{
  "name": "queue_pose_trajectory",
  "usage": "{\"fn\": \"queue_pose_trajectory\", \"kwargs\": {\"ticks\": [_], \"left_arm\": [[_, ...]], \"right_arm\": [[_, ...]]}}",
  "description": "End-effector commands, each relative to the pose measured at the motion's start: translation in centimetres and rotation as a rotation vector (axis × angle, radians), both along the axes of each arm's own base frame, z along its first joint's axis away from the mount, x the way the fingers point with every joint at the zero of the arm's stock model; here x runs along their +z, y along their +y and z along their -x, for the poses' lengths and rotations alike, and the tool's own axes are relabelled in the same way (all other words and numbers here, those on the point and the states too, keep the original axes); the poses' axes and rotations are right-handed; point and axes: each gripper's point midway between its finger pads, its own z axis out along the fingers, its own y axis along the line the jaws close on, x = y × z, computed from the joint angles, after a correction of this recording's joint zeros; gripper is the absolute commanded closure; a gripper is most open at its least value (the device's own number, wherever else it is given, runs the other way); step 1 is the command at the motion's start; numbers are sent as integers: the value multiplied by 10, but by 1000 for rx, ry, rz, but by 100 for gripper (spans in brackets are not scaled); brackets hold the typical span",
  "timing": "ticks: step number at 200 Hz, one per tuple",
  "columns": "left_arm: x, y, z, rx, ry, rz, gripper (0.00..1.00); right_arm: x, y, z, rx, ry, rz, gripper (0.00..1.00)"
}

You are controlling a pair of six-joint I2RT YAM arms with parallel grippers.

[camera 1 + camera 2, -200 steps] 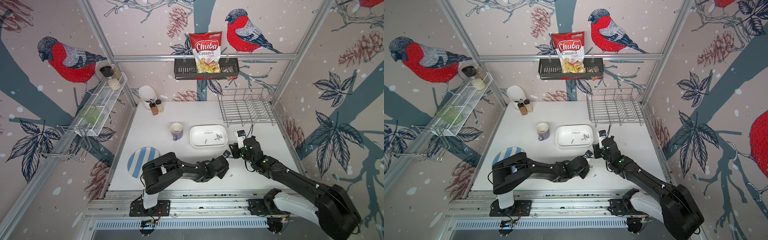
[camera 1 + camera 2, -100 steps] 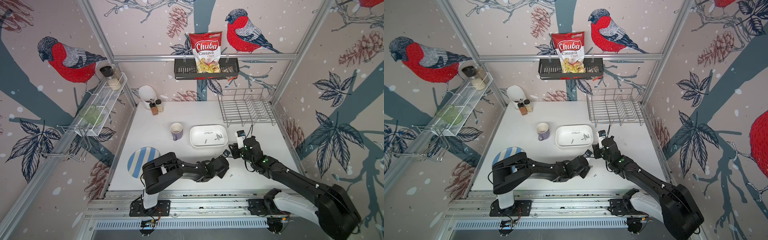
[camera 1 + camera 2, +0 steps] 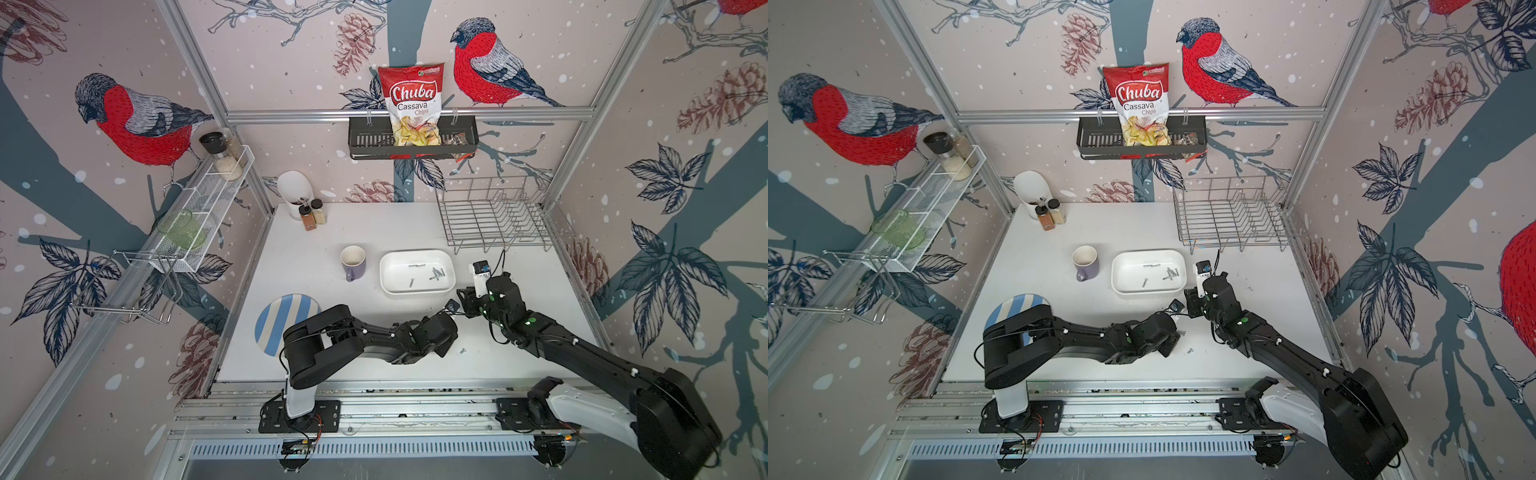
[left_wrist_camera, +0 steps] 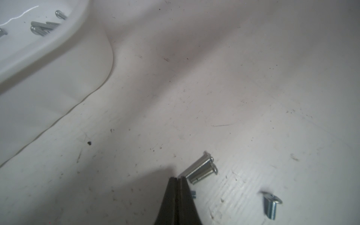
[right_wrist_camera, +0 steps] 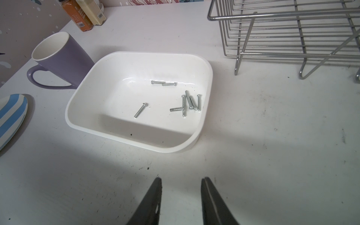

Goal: Put the screws on the desktop into the storage box
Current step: Pick up the screw from the center of the board, then place the screw in the storage box.

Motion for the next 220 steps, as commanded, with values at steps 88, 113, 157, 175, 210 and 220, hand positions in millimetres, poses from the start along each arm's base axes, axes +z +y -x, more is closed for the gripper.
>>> {"fn": "queue_pose_trajectory", "kwargs": {"ticks": [88,113,157,175,210,220], "left_arm": [[55,29,-19,80,-52,86,100],[87,44,-38,134,-84,140,100],[131,74,-88,255,-148,208,100],[129,85,-111,303,-147,190,100],[104,98,-144,353,-118,133,100],[95,100,-150,358,-108,113,100]], "right_arm": [[11,0,-1,-10,-34,-28,62],[13,-1,-1,-12,-40,-33,62],[16,-2,-1,-13,-49,-40,62],[17,-1,0,-11,-53,-42,62],[20,-3,0,-15,-63,-48,62],[19,-4,0,-17,-65,-45,62]]}}
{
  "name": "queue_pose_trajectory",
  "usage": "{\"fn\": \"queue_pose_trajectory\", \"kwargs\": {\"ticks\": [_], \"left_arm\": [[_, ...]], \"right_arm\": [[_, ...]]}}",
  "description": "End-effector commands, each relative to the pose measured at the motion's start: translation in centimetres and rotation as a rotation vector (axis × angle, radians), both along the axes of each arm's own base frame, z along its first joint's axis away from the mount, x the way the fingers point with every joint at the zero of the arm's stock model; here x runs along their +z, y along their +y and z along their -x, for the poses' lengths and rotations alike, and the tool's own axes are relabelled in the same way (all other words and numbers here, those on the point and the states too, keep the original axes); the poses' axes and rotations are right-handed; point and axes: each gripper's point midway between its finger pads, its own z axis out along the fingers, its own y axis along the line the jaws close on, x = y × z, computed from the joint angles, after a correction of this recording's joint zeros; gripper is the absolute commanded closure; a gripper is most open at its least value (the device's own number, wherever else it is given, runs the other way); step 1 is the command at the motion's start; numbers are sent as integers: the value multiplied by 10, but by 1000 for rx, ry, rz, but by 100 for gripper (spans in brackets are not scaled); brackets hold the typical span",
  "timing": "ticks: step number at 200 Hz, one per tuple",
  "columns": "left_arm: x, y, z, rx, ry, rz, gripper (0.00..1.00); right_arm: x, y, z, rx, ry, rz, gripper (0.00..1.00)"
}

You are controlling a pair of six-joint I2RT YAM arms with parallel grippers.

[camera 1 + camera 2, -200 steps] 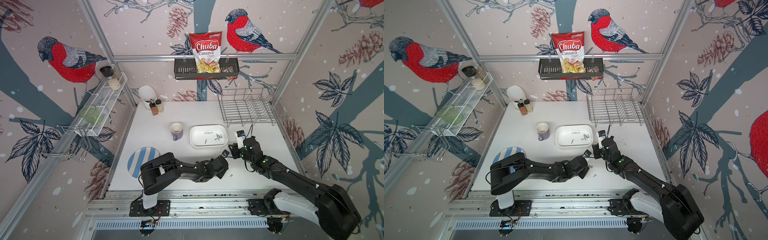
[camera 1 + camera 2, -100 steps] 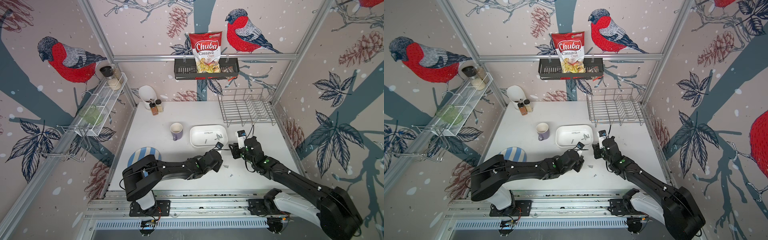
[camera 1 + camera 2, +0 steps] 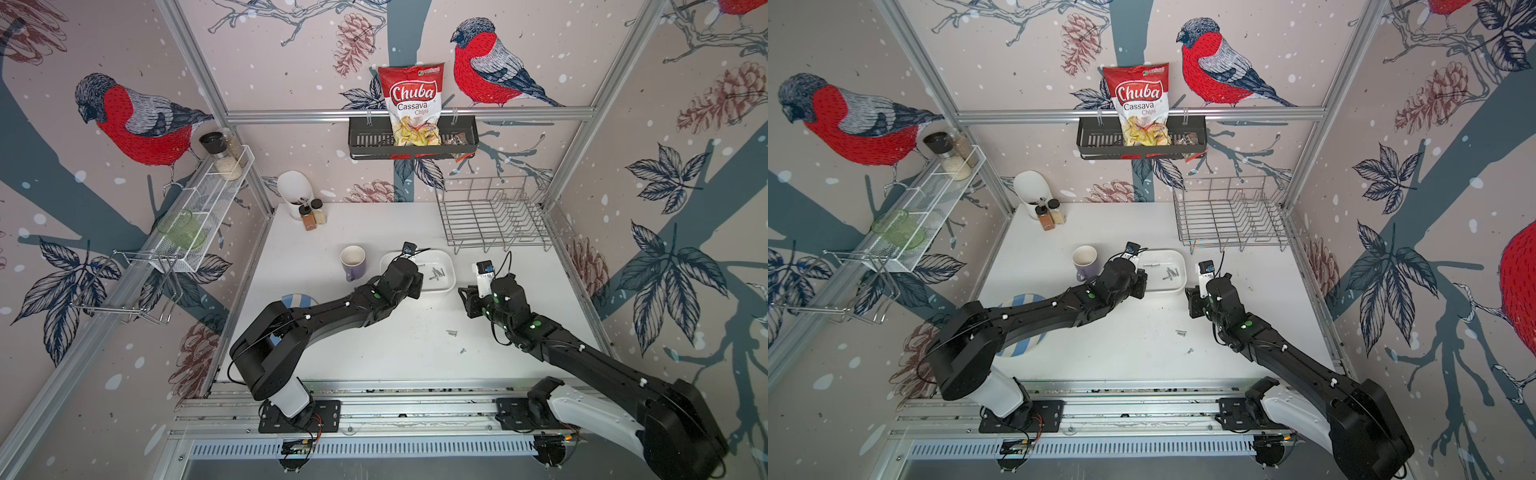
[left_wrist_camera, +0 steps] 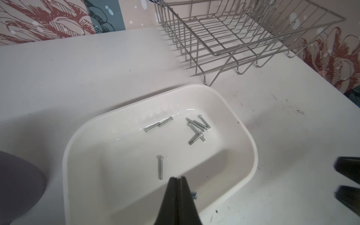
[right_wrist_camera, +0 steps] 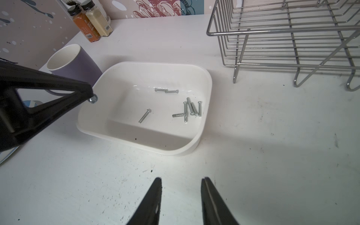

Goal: Put the screws on the desktop into the storage box
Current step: Place the screw in the storage box.

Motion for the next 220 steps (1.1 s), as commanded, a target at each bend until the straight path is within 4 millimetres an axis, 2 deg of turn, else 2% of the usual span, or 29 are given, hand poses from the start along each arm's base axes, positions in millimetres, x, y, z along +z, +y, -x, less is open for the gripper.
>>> {"fn": "queue_pose_trajectory", "kwargs": {"ticks": [1,12,17,93,161,220], "left_arm": [[-17,3,-10,-8,33,-41,100],[-33,6,-10,-9,59,-78,100],[-26,1,-17,-8,45,-70,100],[-65,-10,-25,-38,106,-144,100],[-80,-10,-26,-38,122,-174,100],[-81,-13,-27,-40,130,-166,100]], "right_arm": [[6,0,-3,-13,-24,-16,62],[6,-1,-3,-16,-25,-16,62],[5,-1,-3,-17,-24,-15,62],[3,1,-4,-10,-16,-15,62],[1,2,-4,-6,-9,-13,62],[0,4,-4,2,-4,-13,62]]}}
